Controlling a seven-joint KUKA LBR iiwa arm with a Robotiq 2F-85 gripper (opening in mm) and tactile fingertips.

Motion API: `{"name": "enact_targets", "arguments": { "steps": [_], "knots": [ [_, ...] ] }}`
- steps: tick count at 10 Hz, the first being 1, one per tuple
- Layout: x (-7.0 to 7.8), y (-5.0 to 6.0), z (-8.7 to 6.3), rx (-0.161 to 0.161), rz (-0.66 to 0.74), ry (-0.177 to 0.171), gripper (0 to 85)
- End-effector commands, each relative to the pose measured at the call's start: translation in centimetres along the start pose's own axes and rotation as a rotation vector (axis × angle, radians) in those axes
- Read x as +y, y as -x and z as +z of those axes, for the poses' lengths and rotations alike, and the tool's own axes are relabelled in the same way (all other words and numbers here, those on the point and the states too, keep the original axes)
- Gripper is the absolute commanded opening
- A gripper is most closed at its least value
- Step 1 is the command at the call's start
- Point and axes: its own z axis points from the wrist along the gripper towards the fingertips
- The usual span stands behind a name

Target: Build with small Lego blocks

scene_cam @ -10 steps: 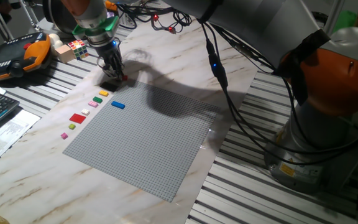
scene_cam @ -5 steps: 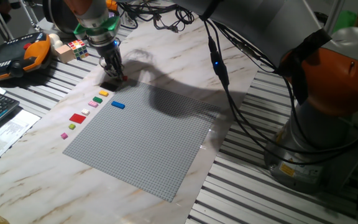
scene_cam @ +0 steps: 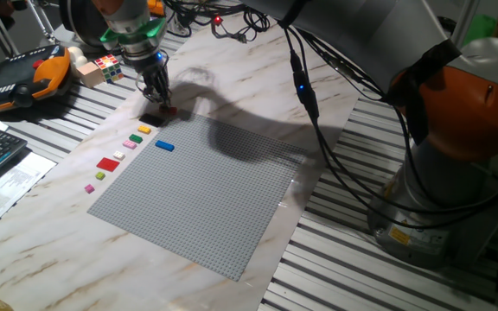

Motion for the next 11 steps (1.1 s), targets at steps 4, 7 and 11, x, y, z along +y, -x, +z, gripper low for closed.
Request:
{"name": "enact_targets", "arguments": {
  "steps": [4,7,11],
  "knots": [
    [0.1,-0.2,-0.5,-0.011,0.011,-0.011,0.7],
    [-0.8,0.6,-0.3,-0.016,-0.05,-0.036,28.0],
    [-0.7,0.6,0.3,-0.012,-0.042,-0.043,53.0]
  ]
}}
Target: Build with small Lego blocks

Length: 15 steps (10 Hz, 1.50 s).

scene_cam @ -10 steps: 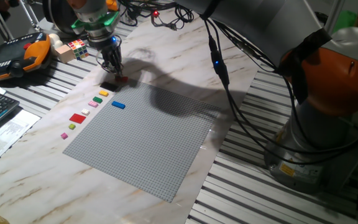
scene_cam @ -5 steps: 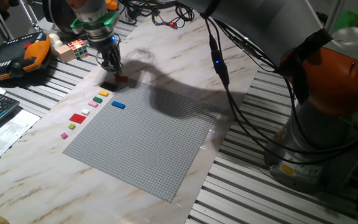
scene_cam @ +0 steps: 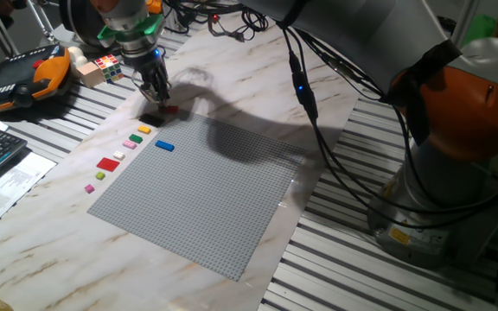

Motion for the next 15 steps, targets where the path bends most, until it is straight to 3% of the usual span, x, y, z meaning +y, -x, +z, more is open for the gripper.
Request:
{"name": "enact_targets", "arguments": {
  "steps": [1,9,12,14,15],
  "knots": [
    [0.1,-0.1,0.4,-0.003,-0.002,0.002,53.3],
    [-0.1,-0.5,2.0,-0.027,-0.024,0.005,49.3],
    [0.0,-0.4,1.9,-0.02,-0.034,0.009,34.7],
    [0.1,-0.3,1.9,-0.017,-0.038,0.018,16.0],
    [0.1,-0.3,1.8,-0.016,-0.04,0.036,2.3]
  ]
}}
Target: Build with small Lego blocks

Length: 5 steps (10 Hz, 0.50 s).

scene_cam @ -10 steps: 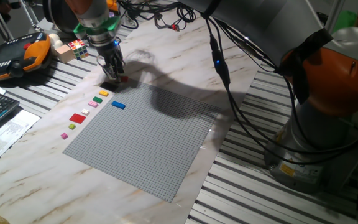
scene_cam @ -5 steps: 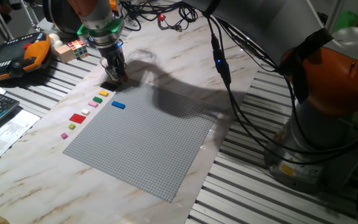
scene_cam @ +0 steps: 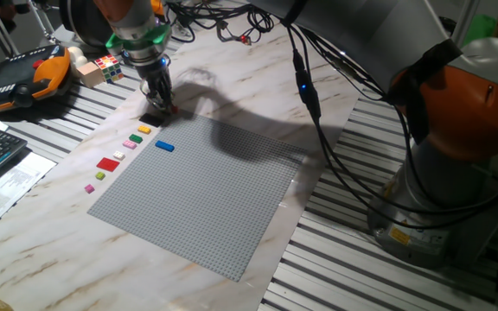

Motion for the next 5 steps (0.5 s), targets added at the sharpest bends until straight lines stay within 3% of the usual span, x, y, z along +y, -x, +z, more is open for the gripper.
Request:
{"name": "enact_targets", "arguments": {
  "steps": [1,5],
  "knots": [
    [0.1,0.0,-0.1,0.001,-0.001,0.003,0.7],
    [0.5,-0.3,-1.8,0.012,0.058,0.013,0.7]
  ]
}}
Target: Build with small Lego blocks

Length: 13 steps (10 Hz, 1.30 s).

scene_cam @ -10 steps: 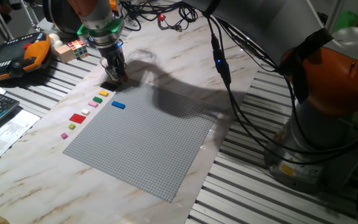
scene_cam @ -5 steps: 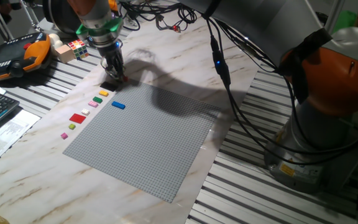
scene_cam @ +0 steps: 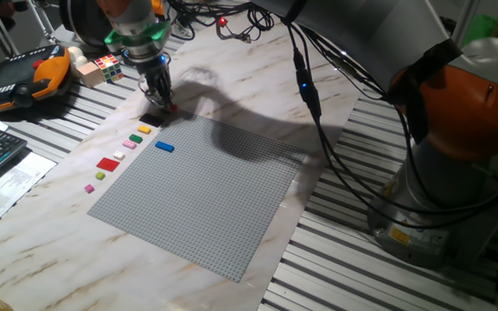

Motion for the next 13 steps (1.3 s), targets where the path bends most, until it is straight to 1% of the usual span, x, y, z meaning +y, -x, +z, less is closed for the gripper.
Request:
{"name": "enact_targets", "arguments": {
  "steps": [1,2,4,6,7,9,11,13],
  "knots": [
    [0.3,-0.3,-0.4,0.006,0.039,0.013,0.7],
    [0.8,-0.6,-0.8,0.016,0.088,0.023,0.7],
    [1.9,-1.4,-1.0,0.017,0.144,0.029,0.7],
    [2.9,-1.8,-0.9,0.015,0.173,0.033,0.7],
    [3.4,-2.0,-0.8,0.01,0.191,0.034,0.7],
    [4.7,-2.6,-0.7,0.011,0.233,0.032,0.7],
    [6.1,-3.3,-0.3,-0.003,0.283,0.019,0.7],
    [7.2,-4.0,0.5,-0.024,0.331,0.005,0.7]
  ]
}}
